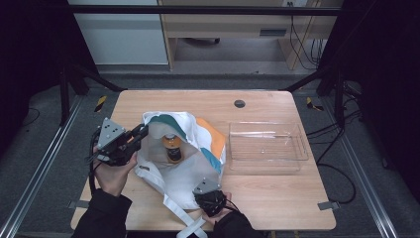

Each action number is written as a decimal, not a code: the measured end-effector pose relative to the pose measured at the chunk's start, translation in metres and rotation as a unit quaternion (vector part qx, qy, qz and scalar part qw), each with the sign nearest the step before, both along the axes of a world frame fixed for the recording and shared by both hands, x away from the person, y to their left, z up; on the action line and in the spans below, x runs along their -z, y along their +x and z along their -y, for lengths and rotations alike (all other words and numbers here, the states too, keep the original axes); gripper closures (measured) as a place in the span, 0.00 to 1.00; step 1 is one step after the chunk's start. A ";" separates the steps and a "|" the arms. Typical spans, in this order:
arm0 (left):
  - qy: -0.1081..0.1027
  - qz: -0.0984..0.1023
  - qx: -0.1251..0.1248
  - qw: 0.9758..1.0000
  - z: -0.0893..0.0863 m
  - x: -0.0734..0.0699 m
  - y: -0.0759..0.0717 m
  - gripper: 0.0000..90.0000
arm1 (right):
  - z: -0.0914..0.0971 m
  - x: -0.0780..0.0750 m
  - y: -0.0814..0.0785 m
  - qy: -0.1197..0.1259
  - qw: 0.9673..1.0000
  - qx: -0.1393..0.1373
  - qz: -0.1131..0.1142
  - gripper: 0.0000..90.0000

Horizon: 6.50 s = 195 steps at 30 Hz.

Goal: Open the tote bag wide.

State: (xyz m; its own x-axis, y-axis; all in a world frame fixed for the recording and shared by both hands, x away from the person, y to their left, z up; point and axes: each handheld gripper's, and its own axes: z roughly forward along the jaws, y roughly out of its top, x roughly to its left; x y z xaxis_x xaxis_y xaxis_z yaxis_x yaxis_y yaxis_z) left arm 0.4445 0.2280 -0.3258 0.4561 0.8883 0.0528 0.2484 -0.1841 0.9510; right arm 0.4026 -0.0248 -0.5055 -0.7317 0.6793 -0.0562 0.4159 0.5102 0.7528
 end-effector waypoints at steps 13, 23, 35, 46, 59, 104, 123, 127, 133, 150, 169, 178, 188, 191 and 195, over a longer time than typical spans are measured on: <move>-0.001 -0.004 -0.011 1.000 0.000 0.002 0.010 0.90 | -0.001 0.000 0.000 0.001 1.000 0.002 0.000 1.00; 0.002 -0.009 -0.021 1.000 0.006 0.003 0.024 0.90 | -0.001 0.000 0.000 0.001 1.000 0.001 0.000 1.00; -0.001 -0.028 -0.037 0.999 0.006 0.014 0.047 0.90 | -0.003 0.000 0.001 0.002 1.000 -0.001 0.001 1.00; -0.002 -0.040 -0.046 0.998 0.010 0.029 0.068 0.90 | -0.004 0.001 0.002 0.004 1.000 -0.002 0.000 1.00; -0.013 -0.057 -0.048 0.997 0.006 0.050 0.084 0.90 | -0.005 0.001 0.002 0.007 1.000 -0.002 0.000 1.00; 0.022 -0.074 -0.036 0.996 -0.019 0.079 0.065 0.67 | -0.003 -0.006 0.005 0.012 1.000 0.018 0.002 0.90; 0.035 -0.078 -0.013 0.996 -0.027 0.082 0.004 0.50 | 0.024 -0.052 0.009 0.071 0.996 0.018 0.058 0.76; 0.038 -0.082 -0.002 0.996 -0.022 0.087 -0.009 0.47 | 0.030 -0.062 0.009 0.083 0.994 0.020 0.073 0.73; 0.043 -0.091 0.014 0.995 -0.016 0.096 -0.020 0.45 | 0.035 -0.071 0.011 0.097 0.991 0.029 0.089 0.71; 0.063 -0.115 0.047 0.990 0.006 0.110 -0.032 0.43 | 0.037 -0.084 0.023 0.095 0.988 0.051 0.110 0.68; 0.078 -0.150 0.061 0.984 0.025 0.123 -0.030 0.58 | 0.012 -0.081 0.057 0.069 0.989 0.068 0.112 0.78; 0.087 -0.202 0.073 0.973 0.025 0.129 -0.026 0.88 | 0.008 -0.077 0.067 0.049 0.983 0.115 0.137 0.99; 0.104 -0.201 0.077 0.971 0.023 0.132 -0.026 0.94 | 0.019 -0.068 0.084 0.031 0.976 0.174 0.128 0.99; 0.108 -0.200 0.080 0.971 0.023 0.132 -0.026 0.94 | 0.020 -0.063 0.088 0.021 0.975 0.186 0.122 0.99; 0.109 -0.196 0.081 0.971 0.024 0.133 -0.027 0.94 | 0.018 -0.054 0.092 -0.001 0.973 0.201 0.117 0.99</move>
State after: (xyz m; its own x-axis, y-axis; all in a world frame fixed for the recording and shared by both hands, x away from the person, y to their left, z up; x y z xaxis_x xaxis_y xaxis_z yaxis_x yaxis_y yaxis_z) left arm 0.4180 0.2044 -0.4589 0.6125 0.7900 0.0259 0.5348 -0.4383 0.7224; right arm 0.4949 -0.0431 -0.4511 -0.3741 0.9074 -0.1915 0.3997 0.3441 0.8496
